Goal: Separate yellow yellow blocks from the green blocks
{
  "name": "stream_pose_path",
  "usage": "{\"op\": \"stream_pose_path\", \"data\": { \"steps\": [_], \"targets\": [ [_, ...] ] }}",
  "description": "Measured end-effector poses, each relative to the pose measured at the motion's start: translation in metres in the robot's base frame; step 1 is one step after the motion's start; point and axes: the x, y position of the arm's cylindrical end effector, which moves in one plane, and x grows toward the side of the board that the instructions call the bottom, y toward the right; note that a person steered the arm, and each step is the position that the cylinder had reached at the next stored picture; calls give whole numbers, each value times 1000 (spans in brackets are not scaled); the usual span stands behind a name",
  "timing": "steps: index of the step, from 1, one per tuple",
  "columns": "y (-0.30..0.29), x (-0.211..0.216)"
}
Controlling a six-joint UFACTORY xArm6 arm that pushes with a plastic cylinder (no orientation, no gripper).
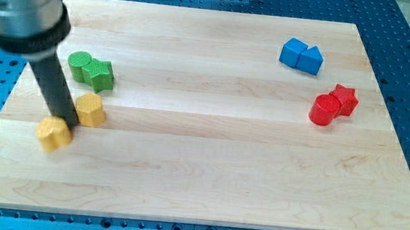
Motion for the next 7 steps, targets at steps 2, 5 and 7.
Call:
{"op": "stream_pose_path", "data": {
  "steps": [2, 5, 7],
  "targets": [
    [-20, -55],
    [26, -62],
    [24, -65]
  ]
}}
